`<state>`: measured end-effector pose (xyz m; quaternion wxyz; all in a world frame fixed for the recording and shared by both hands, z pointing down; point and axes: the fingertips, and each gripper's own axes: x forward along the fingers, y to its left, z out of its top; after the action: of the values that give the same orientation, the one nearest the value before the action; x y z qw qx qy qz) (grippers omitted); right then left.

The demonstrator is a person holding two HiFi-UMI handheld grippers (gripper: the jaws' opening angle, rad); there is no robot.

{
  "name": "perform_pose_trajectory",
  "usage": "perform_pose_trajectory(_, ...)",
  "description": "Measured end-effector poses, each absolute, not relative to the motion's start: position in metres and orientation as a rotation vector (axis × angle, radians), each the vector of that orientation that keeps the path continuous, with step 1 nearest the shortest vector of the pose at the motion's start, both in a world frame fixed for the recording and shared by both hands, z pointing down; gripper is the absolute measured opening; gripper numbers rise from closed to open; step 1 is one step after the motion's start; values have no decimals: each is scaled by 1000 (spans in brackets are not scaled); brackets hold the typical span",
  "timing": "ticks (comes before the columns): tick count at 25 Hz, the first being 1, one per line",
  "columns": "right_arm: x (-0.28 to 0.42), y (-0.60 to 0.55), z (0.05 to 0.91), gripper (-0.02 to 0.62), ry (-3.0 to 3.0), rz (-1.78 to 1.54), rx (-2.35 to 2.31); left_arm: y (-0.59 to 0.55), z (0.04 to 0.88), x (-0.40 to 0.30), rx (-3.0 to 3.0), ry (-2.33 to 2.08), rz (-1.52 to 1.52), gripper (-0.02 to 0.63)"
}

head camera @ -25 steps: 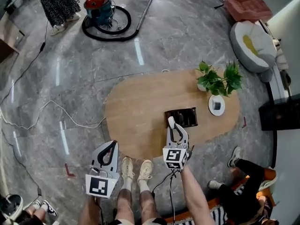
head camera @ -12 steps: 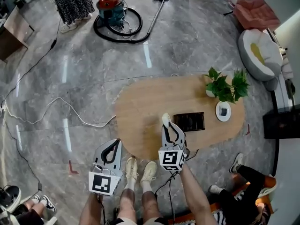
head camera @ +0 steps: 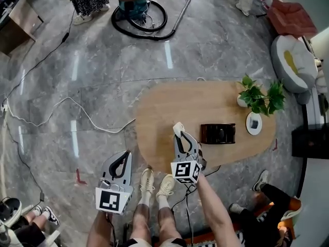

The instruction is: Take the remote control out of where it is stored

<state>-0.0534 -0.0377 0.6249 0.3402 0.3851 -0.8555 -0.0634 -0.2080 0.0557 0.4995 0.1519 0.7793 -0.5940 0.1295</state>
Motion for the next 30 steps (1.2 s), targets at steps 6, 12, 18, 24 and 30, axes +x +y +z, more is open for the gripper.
perform_pose_trajectory(6, -73, -29, 655, 97, -2217, -173, 948, 62, 517, -222, 2210, -1707, 367, 5)
perform_pose_trajectory(12, -81, -18, 677, 97, -2198, -187, 915, 70, 535, -232, 2193, -1703, 386, 5)
perform_pose_trajectory(18, -89, -12, 684, 97, -2204, -220, 907, 73, 549, -232, 2174, -1687, 397, 5)
perform_pose_trajectory(24, -91, -6, 686, 98, -2206, -221, 910, 79, 559, -229, 2176, -1665, 382, 5)
perform_pose_trajectory(30, -96, 8, 693, 98, -2201, -244, 875, 86, 565, -229, 2169, -1626, 400, 5)
